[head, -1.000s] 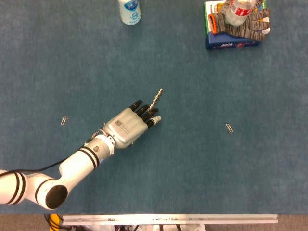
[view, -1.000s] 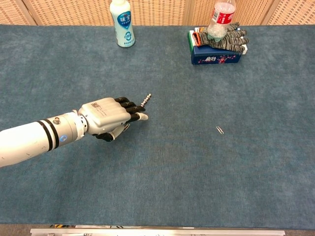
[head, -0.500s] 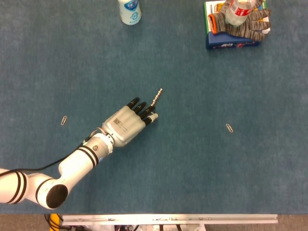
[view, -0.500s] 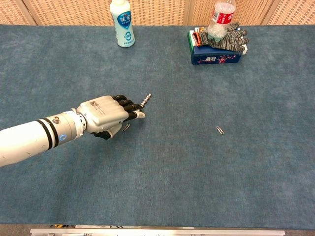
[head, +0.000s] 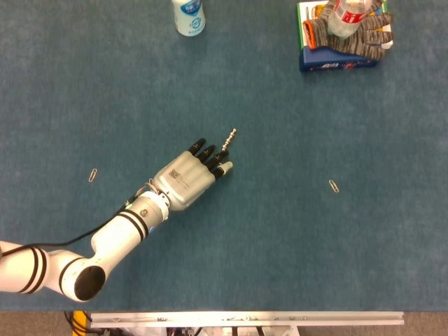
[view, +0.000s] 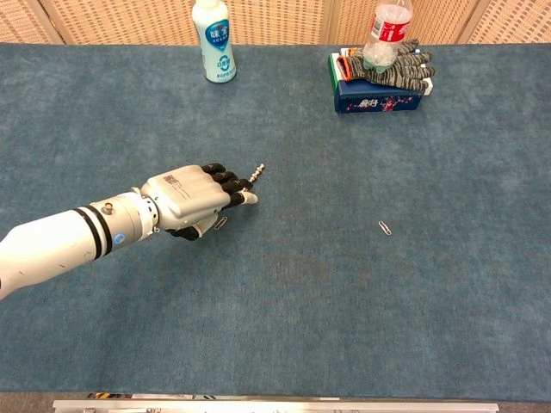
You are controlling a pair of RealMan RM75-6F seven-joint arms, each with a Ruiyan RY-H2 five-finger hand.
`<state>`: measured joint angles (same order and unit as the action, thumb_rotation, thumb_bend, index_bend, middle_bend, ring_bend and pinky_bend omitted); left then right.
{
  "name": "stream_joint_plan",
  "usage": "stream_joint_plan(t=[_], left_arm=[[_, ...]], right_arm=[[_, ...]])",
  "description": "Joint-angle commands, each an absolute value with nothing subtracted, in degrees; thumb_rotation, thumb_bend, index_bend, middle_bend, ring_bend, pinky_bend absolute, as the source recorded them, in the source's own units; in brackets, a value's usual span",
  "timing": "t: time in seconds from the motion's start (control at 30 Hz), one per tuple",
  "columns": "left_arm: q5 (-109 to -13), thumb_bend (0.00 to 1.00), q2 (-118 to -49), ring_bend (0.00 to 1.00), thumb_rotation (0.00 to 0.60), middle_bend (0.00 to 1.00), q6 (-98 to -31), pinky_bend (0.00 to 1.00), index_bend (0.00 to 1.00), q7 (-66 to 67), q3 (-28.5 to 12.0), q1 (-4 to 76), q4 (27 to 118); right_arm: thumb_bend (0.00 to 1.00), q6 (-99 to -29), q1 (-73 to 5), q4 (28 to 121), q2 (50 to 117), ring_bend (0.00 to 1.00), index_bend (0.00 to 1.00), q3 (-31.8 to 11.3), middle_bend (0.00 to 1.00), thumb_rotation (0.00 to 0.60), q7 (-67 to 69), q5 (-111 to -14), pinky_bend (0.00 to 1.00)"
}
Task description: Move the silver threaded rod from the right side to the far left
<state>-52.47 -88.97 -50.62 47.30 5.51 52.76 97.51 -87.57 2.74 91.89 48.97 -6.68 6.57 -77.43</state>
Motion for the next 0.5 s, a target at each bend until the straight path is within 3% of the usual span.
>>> stream_joint_plan(t=[0.03, 0.5], left_arm=[[-52.1, 0.78, -89.4, 0.00, 0.600, 0.00, -50.7, 0.00, 0.05, 47.7, 5.6, 52.9, 97.2], [-50.5, 0.78, -90.4, 0.00, 0.600, 0.00, -53.0, 0.00, 0.05, 51.3, 6.8, 53.3, 95.5]], right_arm=[[0.17, -87.5, 2.7, 91.8, 49.0, 0.00, 0.21, -6.7, 0.11, 0.600, 6.6, -77.4, 0.00], [0.17, -87.3, 2.8, 91.5, 49.3, 0.00, 0.21, -6.6, 0.11, 0.600, 7.1, -77.4, 0.00]])
